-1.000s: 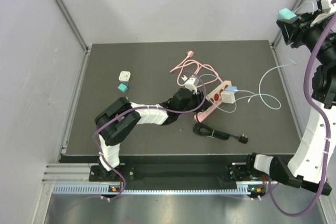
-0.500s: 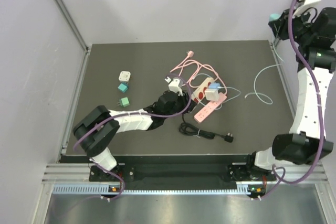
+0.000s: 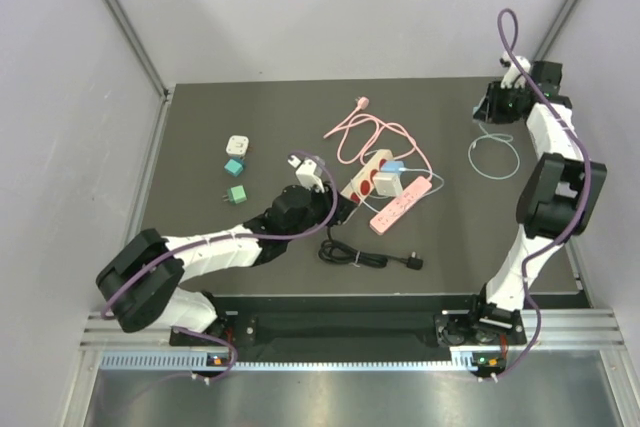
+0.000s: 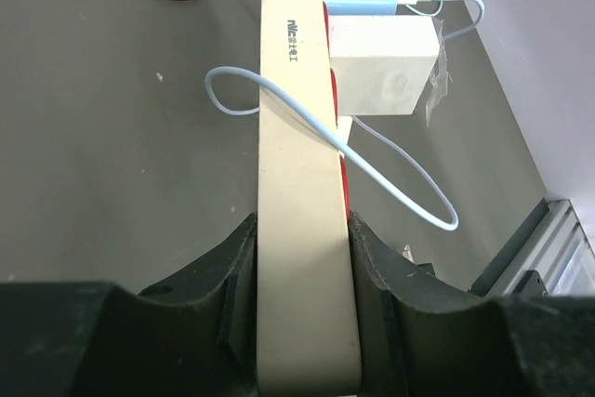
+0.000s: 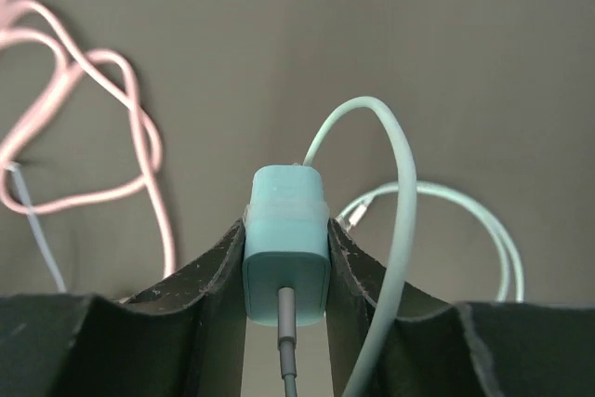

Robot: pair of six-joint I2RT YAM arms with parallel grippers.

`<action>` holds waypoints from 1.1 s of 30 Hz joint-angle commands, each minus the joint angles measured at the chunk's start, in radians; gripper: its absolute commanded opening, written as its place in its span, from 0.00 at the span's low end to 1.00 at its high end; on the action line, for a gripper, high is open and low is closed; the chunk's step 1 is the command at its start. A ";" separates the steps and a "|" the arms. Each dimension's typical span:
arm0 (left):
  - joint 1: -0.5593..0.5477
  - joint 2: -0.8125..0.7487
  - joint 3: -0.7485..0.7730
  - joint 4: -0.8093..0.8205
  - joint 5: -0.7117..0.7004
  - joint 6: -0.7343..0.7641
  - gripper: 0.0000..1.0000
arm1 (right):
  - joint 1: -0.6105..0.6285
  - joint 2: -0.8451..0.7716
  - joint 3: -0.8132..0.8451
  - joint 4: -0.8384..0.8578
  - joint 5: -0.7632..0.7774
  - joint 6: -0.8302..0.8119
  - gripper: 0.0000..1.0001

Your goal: Pull the plug off the socket

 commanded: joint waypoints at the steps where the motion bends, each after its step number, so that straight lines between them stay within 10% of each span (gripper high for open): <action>1: 0.011 -0.093 -0.015 0.205 -0.007 -0.032 0.00 | 0.006 0.047 0.011 -0.048 0.043 -0.043 0.08; 21: 0.017 -0.162 -0.159 0.266 0.045 -0.043 0.00 | -0.003 0.064 -0.043 -0.109 0.135 -0.132 0.66; 33: 0.017 -0.204 -0.181 0.261 0.114 0.015 0.00 | -0.005 -0.306 -0.221 -0.051 0.155 -0.317 0.94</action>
